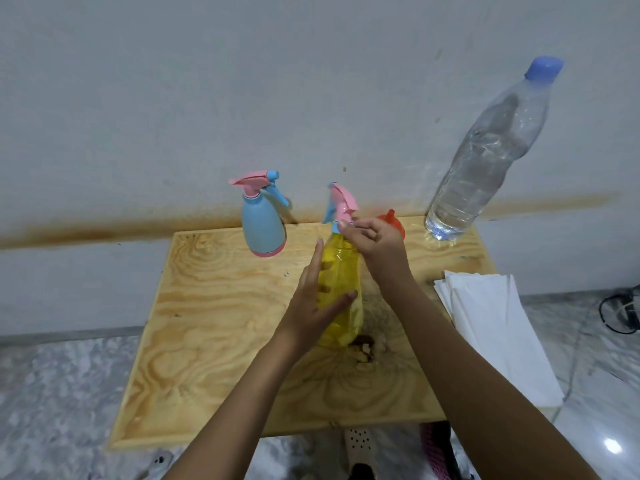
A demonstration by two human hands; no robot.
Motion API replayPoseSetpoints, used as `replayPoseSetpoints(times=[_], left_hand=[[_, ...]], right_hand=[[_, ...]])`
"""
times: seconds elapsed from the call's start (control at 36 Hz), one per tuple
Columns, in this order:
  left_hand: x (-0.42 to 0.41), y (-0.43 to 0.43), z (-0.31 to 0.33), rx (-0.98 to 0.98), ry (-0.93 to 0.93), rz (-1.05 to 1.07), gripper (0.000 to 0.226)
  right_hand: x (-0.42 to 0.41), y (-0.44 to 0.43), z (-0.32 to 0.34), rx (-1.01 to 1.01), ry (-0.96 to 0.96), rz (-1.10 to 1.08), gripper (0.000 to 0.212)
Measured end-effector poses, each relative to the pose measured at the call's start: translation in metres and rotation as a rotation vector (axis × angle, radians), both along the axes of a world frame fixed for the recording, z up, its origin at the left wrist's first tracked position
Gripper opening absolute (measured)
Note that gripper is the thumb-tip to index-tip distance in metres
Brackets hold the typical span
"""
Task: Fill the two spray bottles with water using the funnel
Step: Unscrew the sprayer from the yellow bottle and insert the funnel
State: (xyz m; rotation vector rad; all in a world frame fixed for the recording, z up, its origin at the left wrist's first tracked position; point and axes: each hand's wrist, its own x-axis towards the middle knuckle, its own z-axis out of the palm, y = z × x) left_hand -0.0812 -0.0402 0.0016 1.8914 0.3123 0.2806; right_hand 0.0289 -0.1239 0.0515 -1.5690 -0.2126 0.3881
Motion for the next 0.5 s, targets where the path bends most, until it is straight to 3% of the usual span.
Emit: replayPoseSetpoints(times=[0.11, 0.19, 0.31, 0.39, 0.5], left_hand=[[-0.002, 0.001, 0.003, -0.029, -0.012, 0.009, 0.087], [-0.007, 0.0, 0.005, -0.008, -0.005, -0.008, 0.084], [-0.013, 0.0, 0.003, -0.003, -0.023, -0.03, 0.083], [-0.015, 0.002, 0.002, -0.024, -0.032, -0.011, 0.085], [-0.018, 0.006, -0.002, -0.003, -0.023, -0.013, 0.087]], right_hand=[[-0.003, -0.005, -0.002, 0.069, 0.149, 0.181, 0.026], [-0.008, 0.002, -0.002, 0.02, 0.108, 0.09, 0.041], [-0.011, 0.004, 0.002, 0.025, 0.068, -0.052, 0.032], [-0.012, -0.003, 0.005, 0.156, 0.17, 0.064, 0.02], [-0.017, -0.003, 0.006, 0.169, 0.168, 0.178, 0.027]])
